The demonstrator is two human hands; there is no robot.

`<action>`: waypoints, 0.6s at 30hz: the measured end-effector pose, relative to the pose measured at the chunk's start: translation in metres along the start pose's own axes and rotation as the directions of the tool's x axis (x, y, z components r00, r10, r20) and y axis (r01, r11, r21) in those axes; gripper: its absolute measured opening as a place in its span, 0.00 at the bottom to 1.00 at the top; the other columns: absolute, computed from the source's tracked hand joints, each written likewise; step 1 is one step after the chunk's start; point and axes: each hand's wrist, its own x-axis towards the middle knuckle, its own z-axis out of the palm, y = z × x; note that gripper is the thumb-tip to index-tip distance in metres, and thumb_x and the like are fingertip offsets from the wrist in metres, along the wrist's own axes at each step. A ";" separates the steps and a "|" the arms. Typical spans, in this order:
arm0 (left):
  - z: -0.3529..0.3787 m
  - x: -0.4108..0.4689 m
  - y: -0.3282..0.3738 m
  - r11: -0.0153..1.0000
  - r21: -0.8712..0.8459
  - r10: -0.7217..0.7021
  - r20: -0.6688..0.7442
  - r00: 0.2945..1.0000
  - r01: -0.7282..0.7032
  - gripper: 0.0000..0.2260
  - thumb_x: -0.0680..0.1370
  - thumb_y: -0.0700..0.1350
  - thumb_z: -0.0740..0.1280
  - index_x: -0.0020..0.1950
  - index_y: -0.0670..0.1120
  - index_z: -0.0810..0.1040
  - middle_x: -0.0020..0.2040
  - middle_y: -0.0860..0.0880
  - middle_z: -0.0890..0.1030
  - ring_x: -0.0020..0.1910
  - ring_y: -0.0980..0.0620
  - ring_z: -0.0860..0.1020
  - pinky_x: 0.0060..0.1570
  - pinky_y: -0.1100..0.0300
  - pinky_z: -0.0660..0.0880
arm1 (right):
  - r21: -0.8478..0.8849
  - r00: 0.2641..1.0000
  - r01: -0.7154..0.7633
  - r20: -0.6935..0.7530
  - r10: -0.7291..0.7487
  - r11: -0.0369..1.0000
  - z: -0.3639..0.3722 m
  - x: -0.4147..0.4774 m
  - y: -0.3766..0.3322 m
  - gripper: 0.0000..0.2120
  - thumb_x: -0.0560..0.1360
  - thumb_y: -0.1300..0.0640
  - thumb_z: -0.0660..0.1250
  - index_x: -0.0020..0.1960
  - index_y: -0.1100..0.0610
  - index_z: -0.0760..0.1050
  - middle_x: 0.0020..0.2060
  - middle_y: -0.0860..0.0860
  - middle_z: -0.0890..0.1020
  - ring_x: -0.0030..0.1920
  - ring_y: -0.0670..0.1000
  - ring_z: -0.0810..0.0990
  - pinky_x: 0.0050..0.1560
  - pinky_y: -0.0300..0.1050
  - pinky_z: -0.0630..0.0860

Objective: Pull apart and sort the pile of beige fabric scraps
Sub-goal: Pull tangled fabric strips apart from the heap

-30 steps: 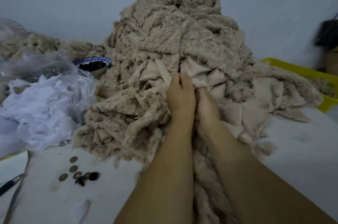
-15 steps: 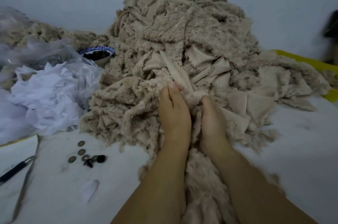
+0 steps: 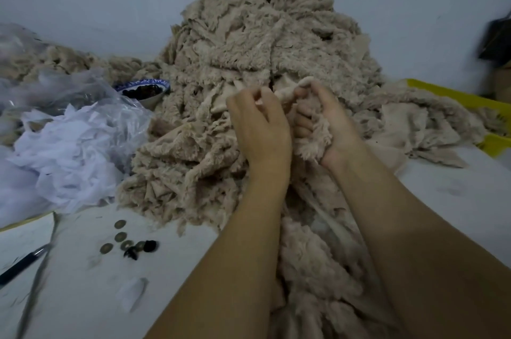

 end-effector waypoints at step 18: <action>-0.047 -0.069 -0.022 0.890 -0.002 -0.425 0.356 0.832 0.456 0.08 0.83 0.46 0.60 0.48 0.56 0.76 0.50 0.53 0.80 0.49 0.56 0.78 0.47 0.59 0.74 | -0.168 0.968 0.074 -0.227 -0.112 0.983 -0.019 -0.034 0.087 0.27 0.80 0.38 0.55 0.38 0.52 0.86 0.38 0.55 0.86 0.42 0.54 0.85 0.50 0.51 0.80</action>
